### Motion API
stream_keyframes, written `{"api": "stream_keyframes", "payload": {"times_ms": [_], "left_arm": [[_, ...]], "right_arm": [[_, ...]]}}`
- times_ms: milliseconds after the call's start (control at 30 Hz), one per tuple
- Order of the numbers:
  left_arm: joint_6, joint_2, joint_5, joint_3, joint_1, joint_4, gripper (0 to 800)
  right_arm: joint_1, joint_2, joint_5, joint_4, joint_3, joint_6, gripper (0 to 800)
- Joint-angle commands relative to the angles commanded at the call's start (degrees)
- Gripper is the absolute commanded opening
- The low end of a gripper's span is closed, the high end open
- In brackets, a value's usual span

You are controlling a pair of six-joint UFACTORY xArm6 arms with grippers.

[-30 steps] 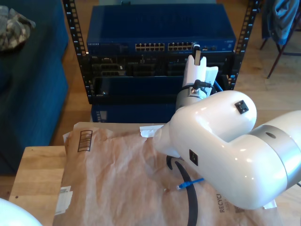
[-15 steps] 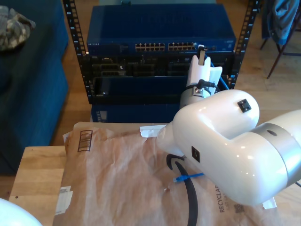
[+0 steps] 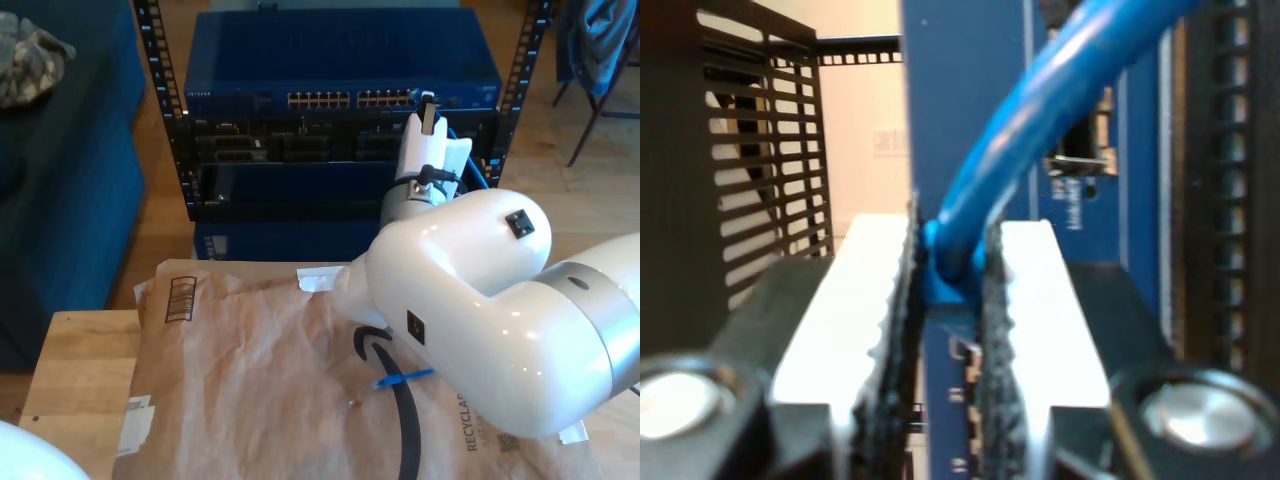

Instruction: Grab the cable and plug it in

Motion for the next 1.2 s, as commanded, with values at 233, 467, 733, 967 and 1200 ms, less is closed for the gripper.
{"api": "stream_keyframes", "payload": {"times_ms": [233, 467, 733, 967, 1200], "left_arm": [[0.0, 0.0, 0.0, 0.0, 0.0, 0.0, 800], [0.0, 0.0, 0.0, 0.0, 0.0, 0.1, 800], [0.0, 0.0, 0.0, 0.0, 0.0, 0.0, 800], [0.0, 0.0, 0.0, 0.0, 0.0, 0.0, 800], [0.0, 0.0, 0.0, 0.0, 0.0, 0.0, 800]], "right_arm": [[0.1, 0.0, -0.2, 0.0, 0.4, 0.0, 0], [0.7, 0.0, -0.2, 0.0, 0.5, 0.0, 0], [0.6, 0.9, -0.3, 0.0, 0.4, 0.1, 0], [0.7, 1.0, -0.4, 0.0, 0.2, 0.1, 0], [0.7, 1.4, -0.4, 0.0, -0.1, 0.1, 0]]}}
